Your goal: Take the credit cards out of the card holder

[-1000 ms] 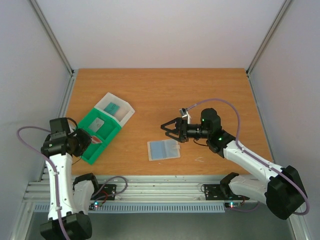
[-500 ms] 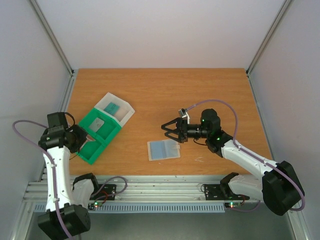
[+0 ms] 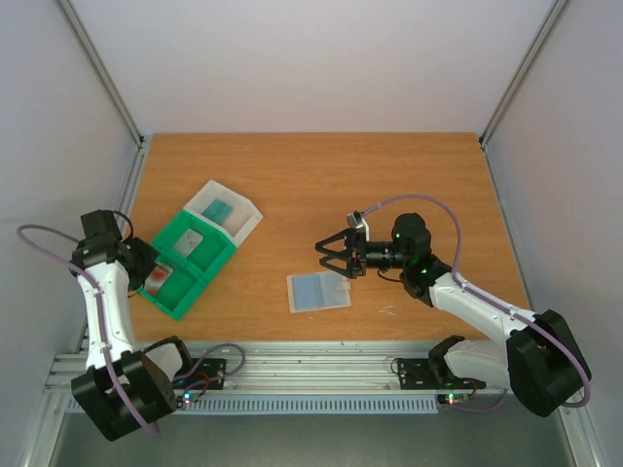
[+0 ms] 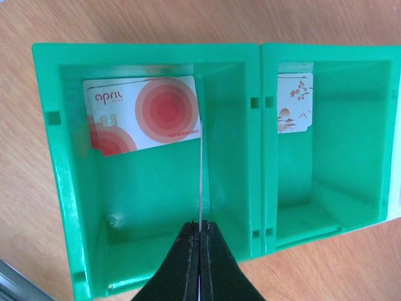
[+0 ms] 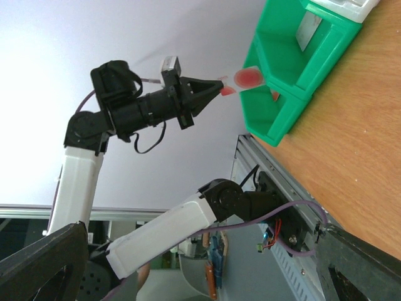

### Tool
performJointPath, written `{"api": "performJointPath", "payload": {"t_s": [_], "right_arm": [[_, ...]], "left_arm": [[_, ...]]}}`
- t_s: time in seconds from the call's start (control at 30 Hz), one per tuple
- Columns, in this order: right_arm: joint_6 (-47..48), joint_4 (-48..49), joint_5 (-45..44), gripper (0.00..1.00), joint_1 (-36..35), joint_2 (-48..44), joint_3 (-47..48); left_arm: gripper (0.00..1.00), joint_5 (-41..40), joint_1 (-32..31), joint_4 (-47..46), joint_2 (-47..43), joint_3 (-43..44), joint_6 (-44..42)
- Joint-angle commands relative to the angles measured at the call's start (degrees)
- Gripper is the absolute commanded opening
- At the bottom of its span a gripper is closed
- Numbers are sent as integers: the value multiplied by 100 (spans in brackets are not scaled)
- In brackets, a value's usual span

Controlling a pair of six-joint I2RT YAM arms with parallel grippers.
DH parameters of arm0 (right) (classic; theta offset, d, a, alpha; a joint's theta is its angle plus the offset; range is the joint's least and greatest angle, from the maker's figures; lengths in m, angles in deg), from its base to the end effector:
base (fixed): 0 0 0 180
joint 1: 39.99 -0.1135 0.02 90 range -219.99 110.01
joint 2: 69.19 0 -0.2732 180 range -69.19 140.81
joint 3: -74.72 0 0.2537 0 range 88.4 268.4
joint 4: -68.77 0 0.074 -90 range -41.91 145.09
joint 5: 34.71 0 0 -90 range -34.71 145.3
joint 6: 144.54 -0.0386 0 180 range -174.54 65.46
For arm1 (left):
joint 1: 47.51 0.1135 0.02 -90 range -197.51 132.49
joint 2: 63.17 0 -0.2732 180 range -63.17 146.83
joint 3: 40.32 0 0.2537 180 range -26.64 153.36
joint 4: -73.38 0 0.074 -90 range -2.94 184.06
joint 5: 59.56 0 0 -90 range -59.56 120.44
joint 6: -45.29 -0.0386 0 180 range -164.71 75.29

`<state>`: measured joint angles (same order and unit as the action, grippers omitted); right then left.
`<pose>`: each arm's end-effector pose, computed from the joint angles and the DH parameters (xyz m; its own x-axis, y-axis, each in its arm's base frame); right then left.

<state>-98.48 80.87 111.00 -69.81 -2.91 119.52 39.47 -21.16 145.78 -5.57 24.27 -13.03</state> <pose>0.1929 0.1473 0.2551 -0.7870 -0.0005 -0.6170 -0.6129 0.1163 0.7816 0.1569 0.0710 0.2731 -0.4939 -0.8235 -0.2792 -0.7512 0.5658 -0.3400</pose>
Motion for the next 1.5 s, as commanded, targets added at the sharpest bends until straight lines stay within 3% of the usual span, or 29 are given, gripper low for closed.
{"api": "performJointPath", "payload": {"t_s": [0.0,0.77,1.47], "right_arm": [[-139,358,184,98,38,13,-77],[-377,860,211,98,47,254,-202],[-500,1149,274,98,82,456,-298]], "left_arm": [[1,-23,94,-575,300,-10,-457],[0,6,141,-1091,1706,224,-851],[5,-609,141,-1037,2089,409,-728]]}}
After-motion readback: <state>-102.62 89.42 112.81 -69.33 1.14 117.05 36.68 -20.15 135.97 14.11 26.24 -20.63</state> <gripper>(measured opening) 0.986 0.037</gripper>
